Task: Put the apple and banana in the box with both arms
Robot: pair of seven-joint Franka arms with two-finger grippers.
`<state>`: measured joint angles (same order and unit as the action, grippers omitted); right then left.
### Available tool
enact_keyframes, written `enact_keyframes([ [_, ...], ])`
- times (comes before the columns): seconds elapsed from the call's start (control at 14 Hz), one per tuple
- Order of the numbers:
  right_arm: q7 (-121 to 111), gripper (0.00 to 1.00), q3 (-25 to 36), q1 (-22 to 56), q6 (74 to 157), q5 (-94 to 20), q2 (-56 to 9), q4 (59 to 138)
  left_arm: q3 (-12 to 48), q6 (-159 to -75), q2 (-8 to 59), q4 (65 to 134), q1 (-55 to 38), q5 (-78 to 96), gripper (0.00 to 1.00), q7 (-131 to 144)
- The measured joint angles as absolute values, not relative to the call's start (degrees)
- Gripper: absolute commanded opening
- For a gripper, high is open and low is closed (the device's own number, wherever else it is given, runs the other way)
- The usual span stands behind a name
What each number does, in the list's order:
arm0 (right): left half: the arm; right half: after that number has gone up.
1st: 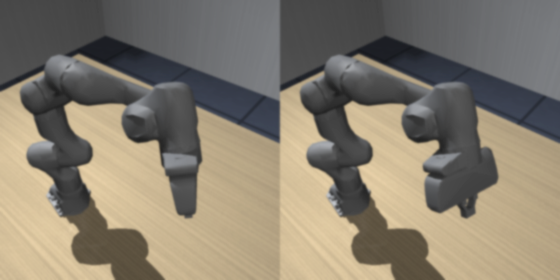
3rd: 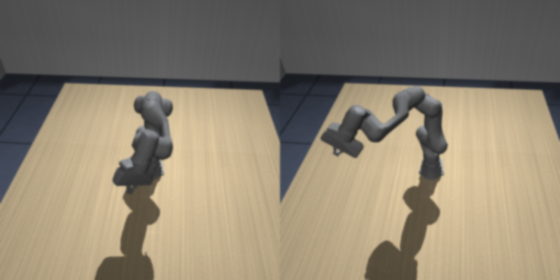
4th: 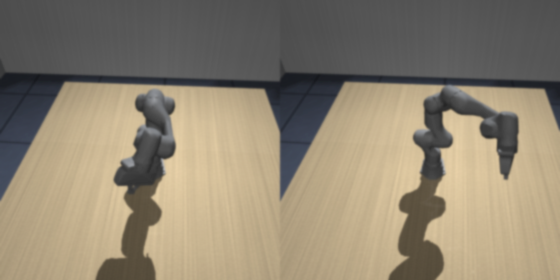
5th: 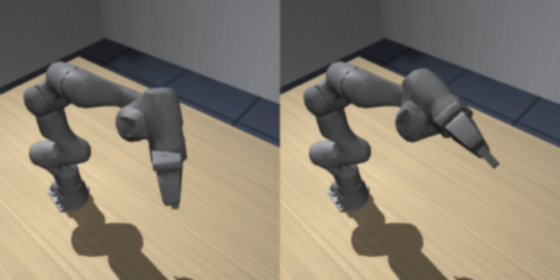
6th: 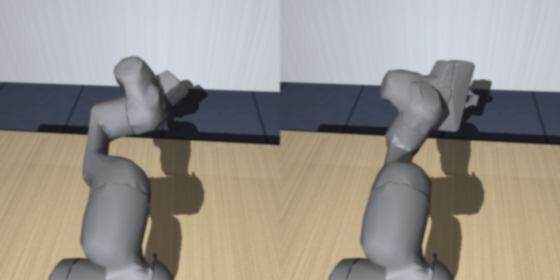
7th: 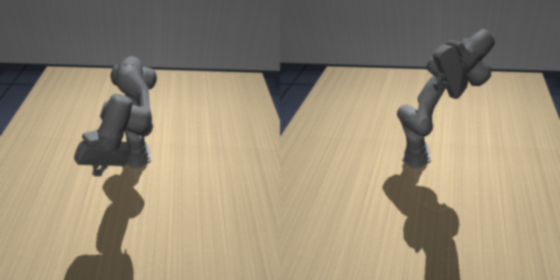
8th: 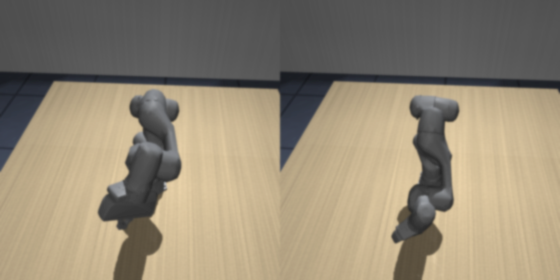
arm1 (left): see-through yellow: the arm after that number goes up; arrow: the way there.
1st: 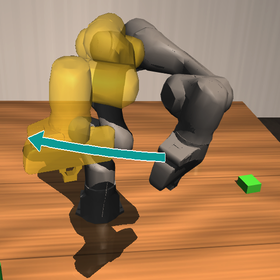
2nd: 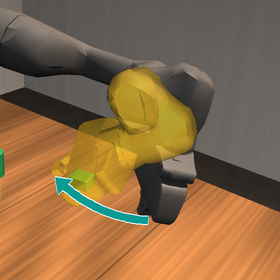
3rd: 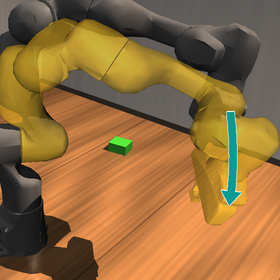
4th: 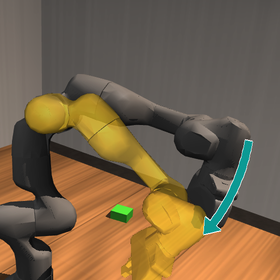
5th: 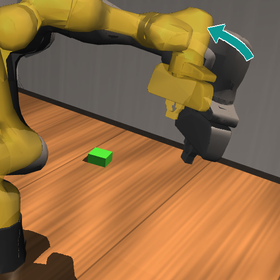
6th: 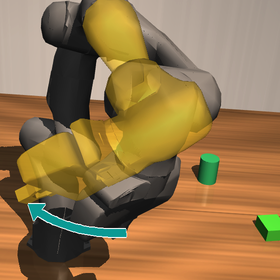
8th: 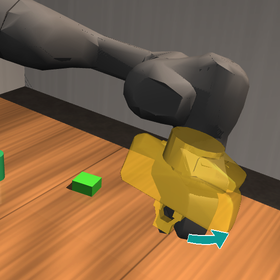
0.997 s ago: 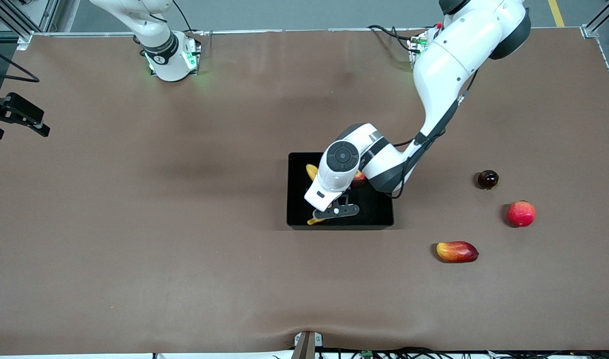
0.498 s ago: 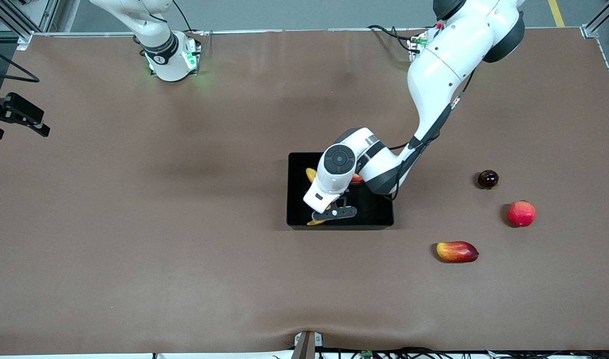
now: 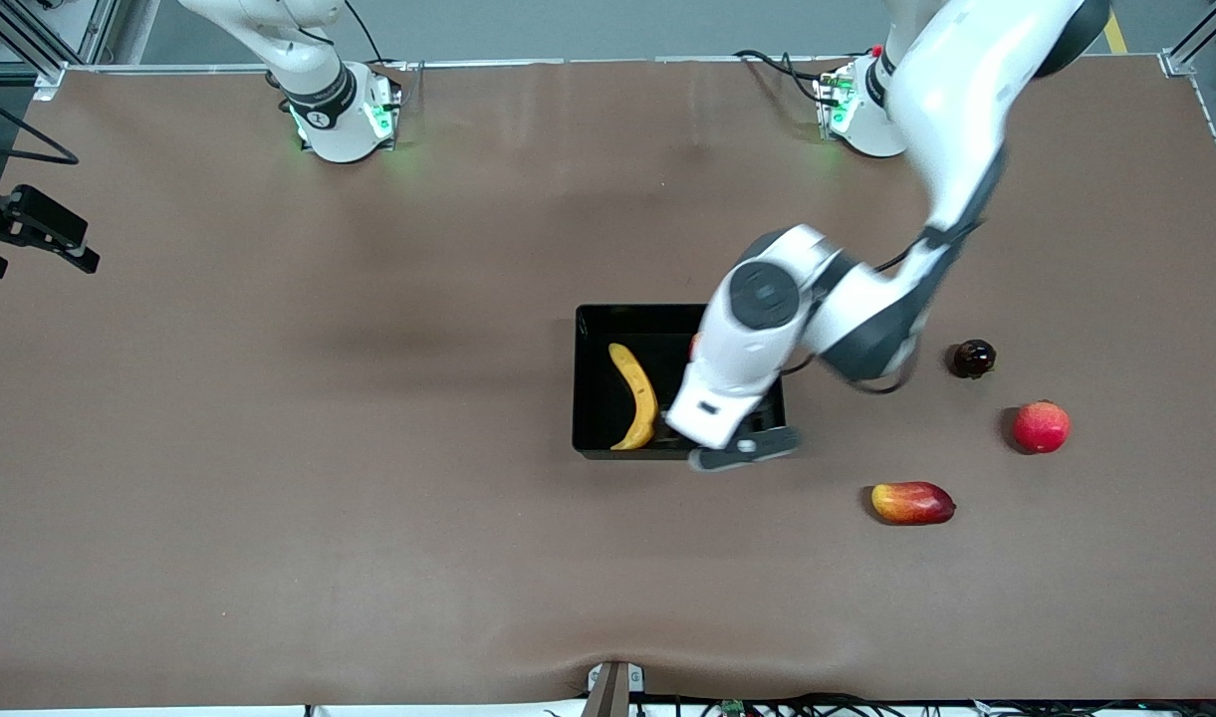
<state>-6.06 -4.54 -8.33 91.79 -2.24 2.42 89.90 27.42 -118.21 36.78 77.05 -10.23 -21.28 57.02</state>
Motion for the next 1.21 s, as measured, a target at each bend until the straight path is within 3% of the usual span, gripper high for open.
enact_keyframes([
  [0.43,-6.06,1.00,-4.55,-8.33,91.79,-2.24,2.42,89.90,27.36,-101.73,23.96,77.23,0.59,-17.73,1.00,41.26],
  [1.21,-6.05,1.00,-4.55,-8.33,91.79,-2.24,2.42,89.89,27.25,-92.91,11.86,77.23,11.08,-13.10,1.00,28.35],
])
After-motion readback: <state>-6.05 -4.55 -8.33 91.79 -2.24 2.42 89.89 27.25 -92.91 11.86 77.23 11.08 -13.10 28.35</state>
